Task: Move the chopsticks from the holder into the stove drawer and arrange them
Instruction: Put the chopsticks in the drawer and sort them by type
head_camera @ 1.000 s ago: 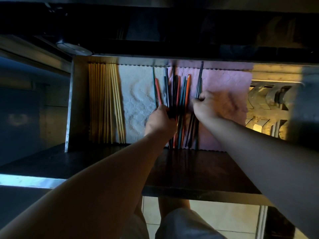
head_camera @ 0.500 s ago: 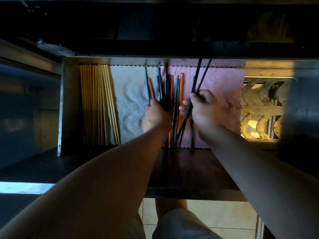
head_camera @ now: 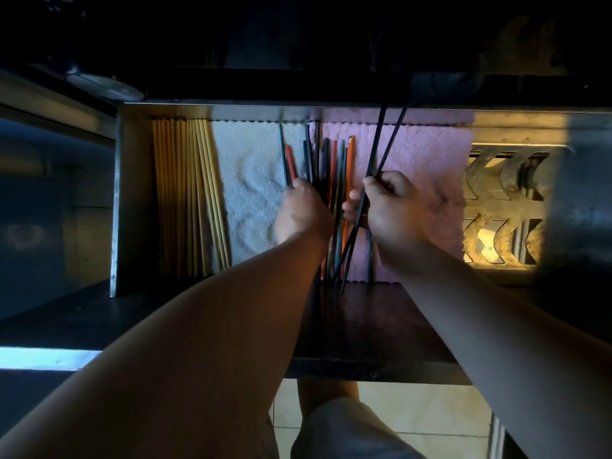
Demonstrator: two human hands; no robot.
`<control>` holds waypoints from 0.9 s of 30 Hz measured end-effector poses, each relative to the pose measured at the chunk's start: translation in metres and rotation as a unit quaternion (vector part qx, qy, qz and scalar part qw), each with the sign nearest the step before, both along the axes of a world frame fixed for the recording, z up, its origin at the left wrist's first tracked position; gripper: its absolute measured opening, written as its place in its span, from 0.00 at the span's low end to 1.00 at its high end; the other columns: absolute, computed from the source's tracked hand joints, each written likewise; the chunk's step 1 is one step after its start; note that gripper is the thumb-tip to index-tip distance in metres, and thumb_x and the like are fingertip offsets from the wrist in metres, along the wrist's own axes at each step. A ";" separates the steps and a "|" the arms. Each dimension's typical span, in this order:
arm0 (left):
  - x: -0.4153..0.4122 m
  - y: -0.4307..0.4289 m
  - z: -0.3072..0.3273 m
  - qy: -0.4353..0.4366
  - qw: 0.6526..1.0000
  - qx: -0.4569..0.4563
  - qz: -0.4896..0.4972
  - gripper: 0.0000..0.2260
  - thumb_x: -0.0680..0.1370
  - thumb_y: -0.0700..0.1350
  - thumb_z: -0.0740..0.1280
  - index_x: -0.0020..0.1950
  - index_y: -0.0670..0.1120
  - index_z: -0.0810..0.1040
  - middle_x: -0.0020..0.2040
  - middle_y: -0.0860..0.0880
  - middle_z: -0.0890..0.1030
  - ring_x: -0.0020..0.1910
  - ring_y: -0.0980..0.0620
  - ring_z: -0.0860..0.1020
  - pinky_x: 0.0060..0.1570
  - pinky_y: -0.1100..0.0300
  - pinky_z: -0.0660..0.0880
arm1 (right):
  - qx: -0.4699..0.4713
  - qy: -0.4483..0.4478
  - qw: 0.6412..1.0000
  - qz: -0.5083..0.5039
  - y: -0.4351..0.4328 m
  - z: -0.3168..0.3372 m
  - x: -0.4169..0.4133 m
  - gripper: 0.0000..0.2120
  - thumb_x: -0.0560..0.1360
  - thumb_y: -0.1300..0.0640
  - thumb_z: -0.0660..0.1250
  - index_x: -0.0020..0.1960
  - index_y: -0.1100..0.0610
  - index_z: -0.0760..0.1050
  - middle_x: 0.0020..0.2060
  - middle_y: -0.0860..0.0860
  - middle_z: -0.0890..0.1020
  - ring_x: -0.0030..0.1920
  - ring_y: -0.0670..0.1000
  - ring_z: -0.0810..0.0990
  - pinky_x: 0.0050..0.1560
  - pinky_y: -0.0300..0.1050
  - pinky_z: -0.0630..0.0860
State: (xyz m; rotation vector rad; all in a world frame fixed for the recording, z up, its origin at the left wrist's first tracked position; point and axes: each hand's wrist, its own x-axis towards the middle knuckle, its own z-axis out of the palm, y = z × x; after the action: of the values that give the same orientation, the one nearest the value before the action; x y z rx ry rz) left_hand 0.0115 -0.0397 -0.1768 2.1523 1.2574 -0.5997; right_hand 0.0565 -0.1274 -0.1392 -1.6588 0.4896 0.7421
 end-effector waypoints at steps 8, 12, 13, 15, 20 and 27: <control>0.005 0.007 0.002 -0.007 0.999 -0.010 0.041 0.12 0.77 0.40 0.64 0.59 0.42 0.70 0.54 0.41 0.81 0.53 0.40 0.81 0.43 0.53 0.74 | 0.013 -0.002 1.000 0.012 0.001 0.003 0.000 0.04 0.81 0.62 0.59 0.48 0.60 0.69 0.33 0.54 0.77 0.29 0.51 0.79 0.35 0.46 0.79; 0.000 0.009 0.004 -0.033 0.995 -0.031 0.092 0.17 0.81 0.55 0.59 0.60 0.42 0.72 0.53 0.42 0.80 0.51 0.42 0.80 0.43 0.55 0.72 | 0.017 0.006 1.000 0.013 0.002 0.009 0.000 0.04 0.81 0.61 0.59 0.50 0.61 0.71 0.34 0.54 0.77 0.29 0.50 0.78 0.36 0.46 0.80; -0.002 0.010 0.006 -0.037 0.993 -0.034 0.109 0.21 0.80 0.60 0.58 0.59 0.43 0.72 0.51 0.44 0.80 0.49 0.43 0.80 0.43 0.55 0.73 | 0.016 0.007 1.000 0.011 0.003 0.011 0.000 0.04 0.81 0.61 0.59 0.51 0.62 0.71 0.34 0.53 0.77 0.28 0.48 0.77 0.35 0.45 0.80; -0.008 0.014 0.010 -0.043 0.990 -0.033 0.131 0.23 0.79 0.63 0.59 0.59 0.43 0.73 0.48 0.46 0.78 0.43 0.46 0.76 0.42 0.56 0.72 | 0.007 -0.004 1.000 0.015 0.006 0.013 -0.001 0.05 0.81 0.61 0.59 0.50 0.61 0.72 0.32 0.52 0.76 0.24 0.45 0.74 0.30 0.42 0.78; -0.021 0.027 0.015 -0.048 0.984 -0.040 0.166 0.12 0.78 0.47 0.62 0.58 0.44 0.74 0.53 0.46 0.77 0.45 0.48 0.74 0.46 0.55 0.73 | -0.054 -0.040 0.997 0.047 0.011 0.011 0.002 0.05 0.79 0.56 0.63 0.46 0.56 0.76 0.29 0.47 0.76 0.24 0.47 0.68 0.25 0.38 0.63; -0.021 0.032 0.019 -0.062 0.968 -0.124 0.207 0.10 0.78 0.40 0.62 0.56 0.46 0.79 0.47 0.49 0.79 0.45 0.48 0.78 0.41 0.60 0.72 | -0.032 0.000 0.996 0.080 0.016 0.020 -0.001 0.07 0.79 0.56 0.63 0.47 0.57 0.78 0.28 0.48 0.74 0.20 0.44 0.66 0.21 0.34 0.61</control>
State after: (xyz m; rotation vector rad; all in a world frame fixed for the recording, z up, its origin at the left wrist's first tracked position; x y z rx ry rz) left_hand -0.0099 -0.0078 -0.1578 1.6315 1.4247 -0.4121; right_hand 0.0550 -0.1111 -0.1191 -1.7723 0.3873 0.8506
